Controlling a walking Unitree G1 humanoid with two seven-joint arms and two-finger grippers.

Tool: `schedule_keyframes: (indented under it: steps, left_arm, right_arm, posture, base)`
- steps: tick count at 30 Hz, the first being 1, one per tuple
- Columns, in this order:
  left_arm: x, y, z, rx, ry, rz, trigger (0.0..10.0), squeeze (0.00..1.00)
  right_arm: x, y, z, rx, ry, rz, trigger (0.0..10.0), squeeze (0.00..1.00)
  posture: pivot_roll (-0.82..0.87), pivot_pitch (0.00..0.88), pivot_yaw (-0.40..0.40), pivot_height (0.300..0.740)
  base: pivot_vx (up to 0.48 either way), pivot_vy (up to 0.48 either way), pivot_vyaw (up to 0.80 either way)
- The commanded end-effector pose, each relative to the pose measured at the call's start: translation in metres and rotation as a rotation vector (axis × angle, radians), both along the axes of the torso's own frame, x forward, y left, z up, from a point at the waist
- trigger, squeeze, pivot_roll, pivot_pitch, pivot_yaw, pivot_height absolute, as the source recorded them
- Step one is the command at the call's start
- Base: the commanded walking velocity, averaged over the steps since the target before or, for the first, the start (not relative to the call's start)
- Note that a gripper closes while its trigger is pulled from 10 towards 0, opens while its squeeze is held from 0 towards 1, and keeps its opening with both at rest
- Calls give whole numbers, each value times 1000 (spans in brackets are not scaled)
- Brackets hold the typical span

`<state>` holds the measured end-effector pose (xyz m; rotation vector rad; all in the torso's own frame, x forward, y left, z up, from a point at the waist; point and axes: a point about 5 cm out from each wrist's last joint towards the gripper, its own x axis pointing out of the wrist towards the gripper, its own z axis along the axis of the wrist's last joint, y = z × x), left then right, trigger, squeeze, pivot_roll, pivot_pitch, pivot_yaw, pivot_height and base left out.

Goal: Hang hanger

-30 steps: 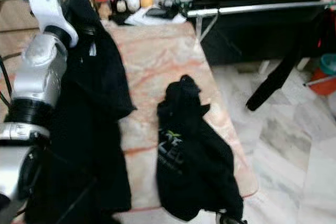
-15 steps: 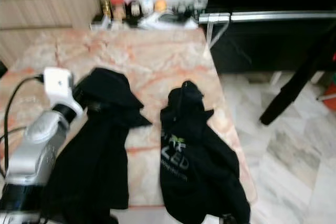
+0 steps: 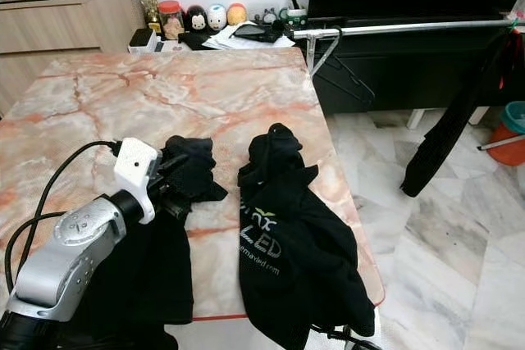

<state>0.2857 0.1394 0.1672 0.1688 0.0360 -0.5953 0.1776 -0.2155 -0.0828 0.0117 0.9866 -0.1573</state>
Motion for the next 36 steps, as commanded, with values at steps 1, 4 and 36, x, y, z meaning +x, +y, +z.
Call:
schedule_keyframes:
  steps: [1,4,36]
  left_arm:
    - [-4,-1,-5,52,15,-24,10000,1000]
    - [-9,-2,-11,81,45,-48,10000,1000]
    - [-17,25,3,444,-12,-179,10000,1000]
  right_arm:
    - [1,0,0,2,-6,-11,10000,0]
    - [0,0,0,2,-6,-13,10000,0]
    - [3,-1,1,0,-9,-17,10000,0]
  posture:
    - [180,0,6,740]
    - [180,0,7,740]
    - [196,0,3,740]
  base:
    - [0,0,0]
    - [0,0,0]
    - [0,0,0]
